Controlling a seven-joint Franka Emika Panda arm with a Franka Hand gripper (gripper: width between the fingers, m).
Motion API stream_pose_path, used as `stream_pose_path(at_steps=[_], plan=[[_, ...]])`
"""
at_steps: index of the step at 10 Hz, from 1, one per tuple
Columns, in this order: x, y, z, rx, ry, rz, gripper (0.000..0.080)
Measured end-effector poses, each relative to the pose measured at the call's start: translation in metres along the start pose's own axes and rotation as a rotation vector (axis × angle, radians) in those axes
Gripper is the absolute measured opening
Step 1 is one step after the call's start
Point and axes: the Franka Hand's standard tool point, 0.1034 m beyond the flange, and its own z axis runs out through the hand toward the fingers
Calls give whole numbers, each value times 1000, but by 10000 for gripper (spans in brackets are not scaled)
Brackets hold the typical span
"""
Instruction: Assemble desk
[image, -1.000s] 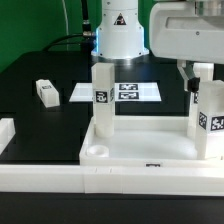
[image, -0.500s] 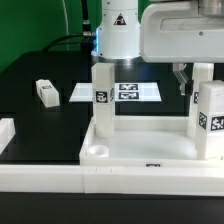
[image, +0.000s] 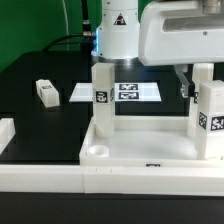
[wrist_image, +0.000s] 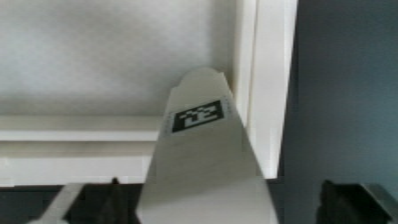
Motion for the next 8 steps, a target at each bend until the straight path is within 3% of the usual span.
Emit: stream_pose_path(at_steps=[1,2,3,6,8], plan=[[0,0,0,0,0,4,402],[0,0,0,0,0,4,402],[0,0,0,0,0,19,288],[0,1,0,4,0,114,288],[1,3,1,26,-5,371,288]])
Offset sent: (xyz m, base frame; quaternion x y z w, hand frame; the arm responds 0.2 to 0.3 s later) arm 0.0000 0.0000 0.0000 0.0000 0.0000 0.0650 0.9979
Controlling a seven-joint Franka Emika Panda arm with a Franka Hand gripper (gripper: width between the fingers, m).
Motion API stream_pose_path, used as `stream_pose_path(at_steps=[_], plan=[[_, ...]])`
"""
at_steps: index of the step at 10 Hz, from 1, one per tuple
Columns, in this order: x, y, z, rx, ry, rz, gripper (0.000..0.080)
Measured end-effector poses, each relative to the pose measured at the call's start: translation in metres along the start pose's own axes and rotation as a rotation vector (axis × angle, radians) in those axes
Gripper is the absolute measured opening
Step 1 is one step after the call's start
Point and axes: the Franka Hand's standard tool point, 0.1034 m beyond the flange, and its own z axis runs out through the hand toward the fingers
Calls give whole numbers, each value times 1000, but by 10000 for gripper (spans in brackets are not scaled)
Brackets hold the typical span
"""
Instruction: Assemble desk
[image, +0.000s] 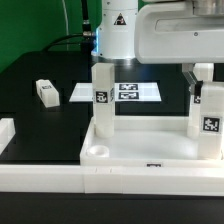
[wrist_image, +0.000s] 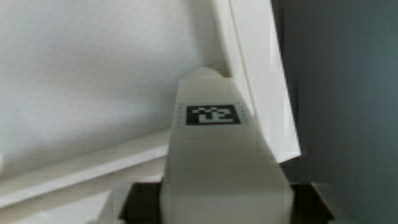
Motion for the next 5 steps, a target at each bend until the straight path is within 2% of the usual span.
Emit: stream_pose_path(at_steps=[5], plan=[[-1,0,1,1,-3,502,289]])
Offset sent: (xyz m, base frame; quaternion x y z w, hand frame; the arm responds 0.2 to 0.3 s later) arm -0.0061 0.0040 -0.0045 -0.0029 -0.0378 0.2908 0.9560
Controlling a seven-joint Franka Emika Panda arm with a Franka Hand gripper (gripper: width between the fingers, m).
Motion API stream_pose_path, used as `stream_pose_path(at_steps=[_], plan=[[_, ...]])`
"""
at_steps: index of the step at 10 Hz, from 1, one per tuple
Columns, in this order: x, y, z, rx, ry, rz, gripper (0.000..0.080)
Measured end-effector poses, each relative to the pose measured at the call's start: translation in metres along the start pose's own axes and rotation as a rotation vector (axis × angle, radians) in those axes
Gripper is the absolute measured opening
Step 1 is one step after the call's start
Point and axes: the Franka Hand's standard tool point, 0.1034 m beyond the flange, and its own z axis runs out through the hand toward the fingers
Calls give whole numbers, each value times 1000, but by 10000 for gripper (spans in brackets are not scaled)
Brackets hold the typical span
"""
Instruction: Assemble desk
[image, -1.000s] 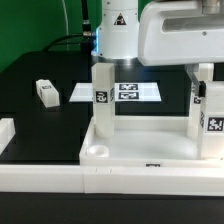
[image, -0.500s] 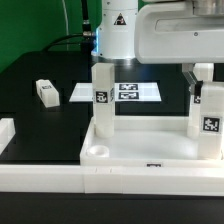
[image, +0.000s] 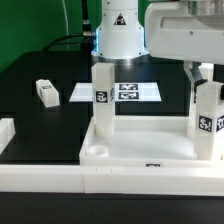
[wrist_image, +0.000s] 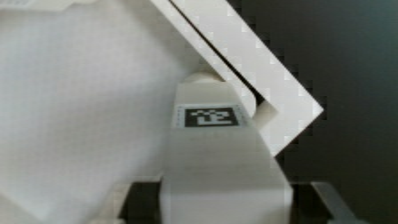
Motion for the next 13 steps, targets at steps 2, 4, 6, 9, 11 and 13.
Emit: stream_pose_path(at_steps=[2,4,6,9,11,13], plan=[[-1,-1,0,1,-3,179,290],[-3,-1,1,4,-9,328,290],[-3,-2,1,5,-11,422,290],[-4,-1,1,-3,-13,321,482],[-4,-2,1,2,-9,130,607],[-6,-3,1,-5,-3,-78,648]])
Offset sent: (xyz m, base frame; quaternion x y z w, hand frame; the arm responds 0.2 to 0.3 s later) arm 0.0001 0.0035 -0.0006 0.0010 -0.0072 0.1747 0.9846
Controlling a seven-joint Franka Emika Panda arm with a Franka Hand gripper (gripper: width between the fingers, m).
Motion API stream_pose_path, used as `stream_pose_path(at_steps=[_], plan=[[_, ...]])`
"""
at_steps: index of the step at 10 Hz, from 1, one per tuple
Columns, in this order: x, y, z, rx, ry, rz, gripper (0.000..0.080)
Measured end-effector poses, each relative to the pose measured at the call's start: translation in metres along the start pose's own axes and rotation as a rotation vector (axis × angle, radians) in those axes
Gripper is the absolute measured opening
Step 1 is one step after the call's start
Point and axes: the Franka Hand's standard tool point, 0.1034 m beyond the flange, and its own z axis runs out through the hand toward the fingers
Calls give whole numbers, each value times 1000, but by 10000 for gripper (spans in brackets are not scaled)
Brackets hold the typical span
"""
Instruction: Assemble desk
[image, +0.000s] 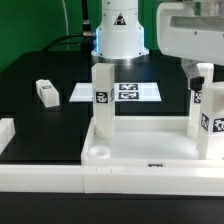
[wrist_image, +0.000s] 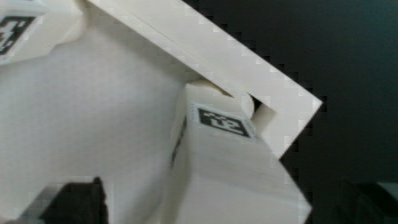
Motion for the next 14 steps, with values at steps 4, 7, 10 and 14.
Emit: stream_pose_path(at_steps=[4,7,10,14], plan=[[-4,-3,0,-9,8,-352,649],[-4,-3,-1,-12,10,-501,649],[0,-1,-1,-18,12,-732,649],[2,1,-1,-26,14,-820,475]])
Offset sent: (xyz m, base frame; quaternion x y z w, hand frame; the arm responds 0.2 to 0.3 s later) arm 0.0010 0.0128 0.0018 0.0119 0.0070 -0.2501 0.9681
